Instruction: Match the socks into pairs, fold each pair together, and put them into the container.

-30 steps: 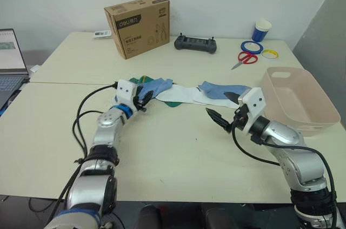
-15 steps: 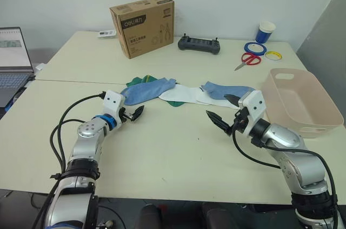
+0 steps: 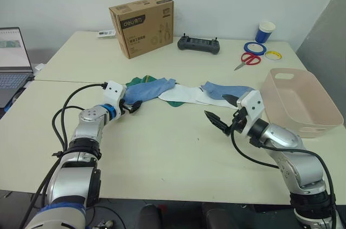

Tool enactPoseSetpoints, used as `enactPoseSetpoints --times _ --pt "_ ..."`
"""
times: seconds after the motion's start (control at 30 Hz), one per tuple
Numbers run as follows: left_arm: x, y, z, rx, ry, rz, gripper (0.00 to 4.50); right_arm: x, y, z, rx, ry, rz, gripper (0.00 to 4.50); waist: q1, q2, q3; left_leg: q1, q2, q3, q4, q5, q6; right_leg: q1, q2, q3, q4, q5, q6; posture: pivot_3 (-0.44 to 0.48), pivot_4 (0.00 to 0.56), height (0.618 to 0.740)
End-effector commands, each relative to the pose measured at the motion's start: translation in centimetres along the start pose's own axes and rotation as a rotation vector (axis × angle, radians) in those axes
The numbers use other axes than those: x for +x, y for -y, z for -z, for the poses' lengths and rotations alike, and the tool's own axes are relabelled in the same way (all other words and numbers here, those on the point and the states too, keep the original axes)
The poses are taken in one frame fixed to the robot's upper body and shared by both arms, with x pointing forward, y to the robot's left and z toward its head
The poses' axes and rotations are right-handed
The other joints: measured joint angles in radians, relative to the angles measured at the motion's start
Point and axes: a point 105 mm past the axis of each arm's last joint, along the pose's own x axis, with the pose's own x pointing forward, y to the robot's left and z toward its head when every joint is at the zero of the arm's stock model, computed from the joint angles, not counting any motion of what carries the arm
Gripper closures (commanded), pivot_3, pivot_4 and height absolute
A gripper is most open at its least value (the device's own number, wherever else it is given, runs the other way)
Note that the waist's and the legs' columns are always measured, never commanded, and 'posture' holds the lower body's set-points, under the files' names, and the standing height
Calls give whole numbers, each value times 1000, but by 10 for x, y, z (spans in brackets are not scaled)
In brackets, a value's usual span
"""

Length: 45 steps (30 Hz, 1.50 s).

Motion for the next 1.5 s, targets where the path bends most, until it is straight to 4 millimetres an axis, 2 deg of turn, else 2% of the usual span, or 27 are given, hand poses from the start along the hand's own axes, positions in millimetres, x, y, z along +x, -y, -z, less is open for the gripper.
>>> enactPoseSetpoints --times 0.03,0.43,0.57,0.73,0.87,0.97,1.07,1.27,1.37,1.5 --pt "-1 0 2 -15 -10 17 636 -2 -1 -18 -38 62 1 0 0 0 0 0 0 0 0 0 0 0 0 0 0 0 0 0 150 740" --pt "-9 1 1 0 22 37 4477 -1 -2 -17 -34 62 -2 0 -1 0 0 0 0 0 0 0 0 0 0 0 0 0 0 0 150 740" --pt "-14 5 1 5 39 54 4477 0 -6 -15 -28 61 -20 0 -2 0 0 0 0 0 0 0 0 0 0 0 0 0 -1 0 150 740" --pt "-31 27 -5 5 73 161 4477 -1 -7 -14 -31 61 -26 0 -1 0 0 0 1 1 0 0 0 0 0 0 0 1 -1 0 150 740" --pt "-60 55 -5 6 64 296 4477 -4 -6 -11 -40 49 -42 0 -5 0 0 0 2 1 0 0 0 0 0 1 0 1 -2 0 150 740" --pt "-73 73 -3 16 51 360 4477 -4 -4 -9 -38 46 -45 0 -4 0 0 0 2 1 0 0 0 0 0 0 0 0 -1 0 150 740" --pt "-88 105 0 44 26 499 4477 -3 -4 -6 -36 38 -60 0 -2 0 0 0 2 1 0 0 0 0 0 1 0 0 0 0 150 740" --pt "-95 124 2 46 16 558 4477 -4 -9 7 -37 -16 -136 0 -1 0 0 1 1 1 1 0 0 0 -1 1 0 0 -1 0 150 740" --pt "-106 147 -1 44 23 668 4477 -8 -12 14 -41 -60 -181 0 -2 0 0 1 1 2 1 0 0 0 -1 2 0 0 -1 0 150 740" --pt "-121 163 -1 27 9 760 4477 -7 -10 17 -17 -87 -191 0 -2 0 0 1 1 2 0 0 0 -1 -1 2 0 -1 -2 0 150 740"
